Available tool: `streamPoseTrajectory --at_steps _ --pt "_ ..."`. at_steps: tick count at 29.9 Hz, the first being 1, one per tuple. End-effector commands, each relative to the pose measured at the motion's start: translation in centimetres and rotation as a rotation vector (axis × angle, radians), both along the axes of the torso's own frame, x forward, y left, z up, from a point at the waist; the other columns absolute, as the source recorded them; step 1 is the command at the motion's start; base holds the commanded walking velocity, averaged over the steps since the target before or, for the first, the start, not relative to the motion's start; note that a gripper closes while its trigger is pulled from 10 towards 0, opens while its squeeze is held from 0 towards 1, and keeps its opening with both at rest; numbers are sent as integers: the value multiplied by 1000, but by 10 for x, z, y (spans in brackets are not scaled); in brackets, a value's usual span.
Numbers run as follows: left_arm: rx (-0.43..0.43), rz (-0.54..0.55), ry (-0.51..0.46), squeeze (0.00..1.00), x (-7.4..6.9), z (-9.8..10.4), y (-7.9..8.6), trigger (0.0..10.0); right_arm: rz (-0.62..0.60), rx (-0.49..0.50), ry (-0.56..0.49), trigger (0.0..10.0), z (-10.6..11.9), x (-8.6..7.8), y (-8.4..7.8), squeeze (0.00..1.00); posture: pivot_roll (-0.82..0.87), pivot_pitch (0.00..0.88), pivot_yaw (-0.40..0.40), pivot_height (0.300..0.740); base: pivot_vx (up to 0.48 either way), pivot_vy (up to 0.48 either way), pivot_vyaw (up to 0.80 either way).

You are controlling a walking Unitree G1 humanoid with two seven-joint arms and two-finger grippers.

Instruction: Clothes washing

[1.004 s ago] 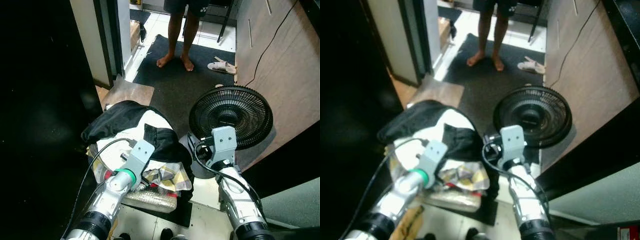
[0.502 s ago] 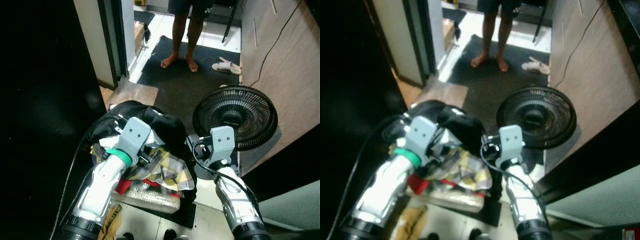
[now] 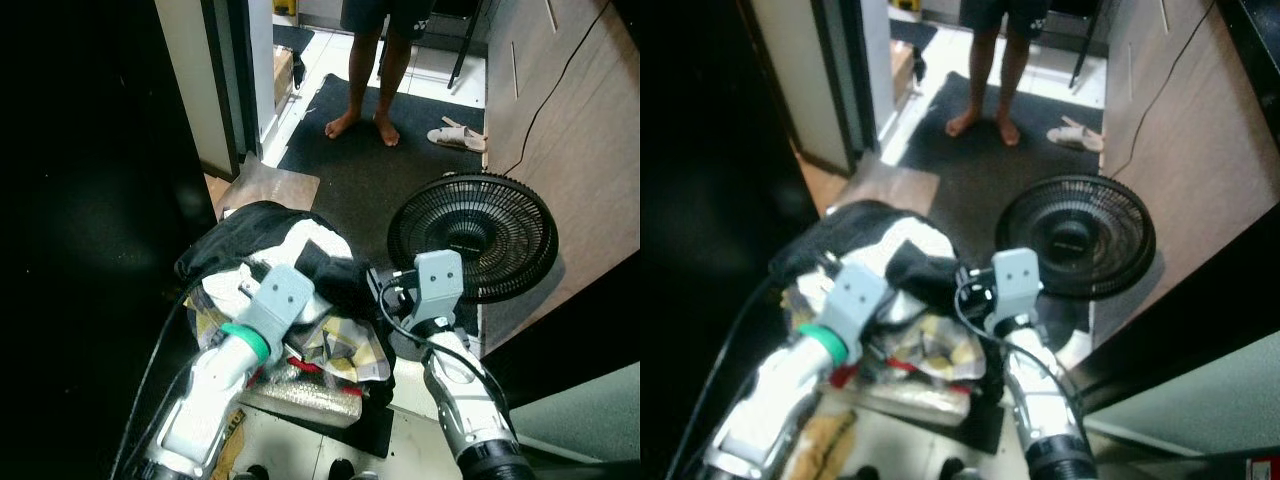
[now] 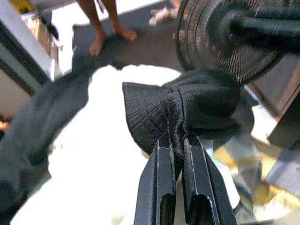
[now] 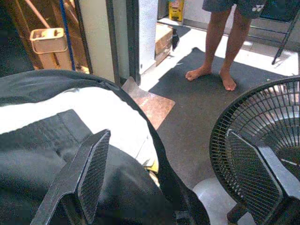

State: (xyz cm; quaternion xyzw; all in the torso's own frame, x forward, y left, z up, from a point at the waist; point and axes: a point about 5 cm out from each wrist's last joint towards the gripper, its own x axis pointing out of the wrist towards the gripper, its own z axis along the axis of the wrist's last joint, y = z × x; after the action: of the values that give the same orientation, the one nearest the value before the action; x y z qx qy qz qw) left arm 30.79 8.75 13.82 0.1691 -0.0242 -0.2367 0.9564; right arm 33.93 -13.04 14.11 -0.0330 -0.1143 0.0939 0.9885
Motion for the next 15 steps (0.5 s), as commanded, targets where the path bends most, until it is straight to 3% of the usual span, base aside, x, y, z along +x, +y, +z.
streamPoseTrajectory --at_steps 1,5,7,10,11,15 --pt "22 13 46 0 -4 -13 0 10000 17 -7 36 10000 -10 -5 2 0 15 221 48 740 0 0 0" --pt "15 22 56 0 -4 -12 -1 10000 75 -19 62 10000 -15 -8 6 0 16 229 46 740 0 0 0" --pt "10 21 59 0 -5 -11 -3 10000 207 -26 118 10000 -22 -13 18 0 17 233 44 740 0 0 0" --pt "10 20 60 0 -5 -10 -3 10000 252 -23 140 10000 -24 -15 23 0 17 233 44 740 0 0 0" --pt "9 25 62 0 -5 -10 -2 10000 383 -68 221 10000 -40 -23 35 0 17 232 43 740 0 0 0" --pt "10 33 57 0 -3 -10 -2 10000 473 -175 280 10000 -61 -34 43 0 24 229 39 740 0 0 0"
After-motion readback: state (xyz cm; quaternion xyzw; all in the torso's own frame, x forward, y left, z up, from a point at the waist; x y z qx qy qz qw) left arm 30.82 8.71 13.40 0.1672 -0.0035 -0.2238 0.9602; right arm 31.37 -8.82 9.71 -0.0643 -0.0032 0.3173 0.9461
